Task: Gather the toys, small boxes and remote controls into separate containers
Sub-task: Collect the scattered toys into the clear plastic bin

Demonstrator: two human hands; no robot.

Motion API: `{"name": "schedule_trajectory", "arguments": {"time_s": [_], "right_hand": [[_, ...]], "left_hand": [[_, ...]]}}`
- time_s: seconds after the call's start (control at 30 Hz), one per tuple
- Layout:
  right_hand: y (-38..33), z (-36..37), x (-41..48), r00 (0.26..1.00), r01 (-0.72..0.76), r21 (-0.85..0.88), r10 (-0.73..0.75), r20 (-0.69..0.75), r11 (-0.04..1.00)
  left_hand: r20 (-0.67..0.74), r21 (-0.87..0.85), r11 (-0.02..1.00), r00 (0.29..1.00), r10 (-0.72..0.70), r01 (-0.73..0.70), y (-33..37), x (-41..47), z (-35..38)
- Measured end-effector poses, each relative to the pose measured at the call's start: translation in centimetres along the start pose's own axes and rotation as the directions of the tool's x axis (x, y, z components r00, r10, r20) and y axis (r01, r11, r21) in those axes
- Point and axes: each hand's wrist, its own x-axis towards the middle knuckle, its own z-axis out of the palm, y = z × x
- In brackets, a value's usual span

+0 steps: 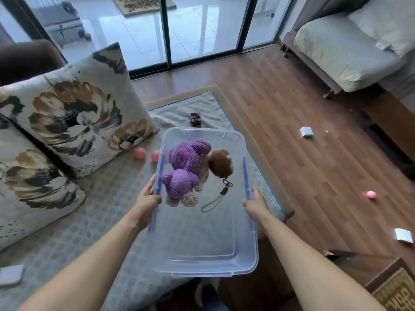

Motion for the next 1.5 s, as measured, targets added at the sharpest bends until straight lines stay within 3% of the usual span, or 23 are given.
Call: {"name": "schedule_trajectory", "arguments": {"time_s": [0.43, 0.77, 0.87, 0.93, 1.0, 1.07, 1.17, 1.27, 1.37, 1.5], "right_hand": [[-0.3, -0.6, 19.1, 1.0, -0.023, -0.068, 0.024, 0.012, 0.997], [1.3, 3.2, 25.1, 0.998, -0.006, -0.205, -0.007, -0.062, 0.979], [1.0, 4.7, 25.8, 0.989, -0.014, -0.251, -0.024, -0.148, 0.968], [1.1, 5.1, 26.0, 0.977, -0.03, -0.289, -0.033, -0.21, 0.957], [1.3, 5.4, 26.2, 0.968, -0.045, -0.322, -0.038, -0.247, 0.946], [1.5, 5.6, 26.5, 0.961, -0.058, -0.344, -0.041, -0.272, 0.937], [1.9, 5.7, 26.8, 0.954, -0.054, -0.366, -0.06, -0.294, 0.929], [2.4, 5.8, 27.1, 0.95, -0.043, -0.383, -0.081, -0.301, 0.923], [2.8, 5.9, 27.3, 0.949, -0.031, -0.389, -0.095, -0.3, 0.921], [2.8, 5.8, 27.3, 0.949, -0.014, -0.397, -0.113, -0.295, 0.918]], "left_hand": [[-0.11, -0.045, 0.999, 0.994, -0.025, 0.02, -2.5, 16.2, 7.5], [-0.033, 0.036, 0.999, 0.999, -0.002, 0.003, -5.6, 22.2, 6.4], [-0.024, 0.084, 0.996, 0.999, 0.033, -0.031, -4.7, 22.8, 5.6], [-0.138, 0.187, 0.973, 0.978, 0.159, -0.132, -3.5, 23.9, 4.6], [-0.23, 0.505, 0.844, 0.913, 0.336, -0.183, -2.3, 26.1, 3.0], [-0.169, 0.786, 0.61, 0.916, 0.364, -0.097, -1.7, 28.5, 1.8], [-0.132, 0.917, 0.396, 0.967, 0.22, 0.035, -1.6, 31.1, 1.1], [-0.177, 0.954, 0.278, 0.957, 0.231, 0.109, -2.7, 32.3, 0.5], [-0.307, 0.897, 0.388, 0.929, 0.208, 0.21, -4.2, 32.8, -0.9], [-0.275, 0.852, 0.509, 0.933, 0.231, 0.125, -4.7, 31.4, -1.1]]}}
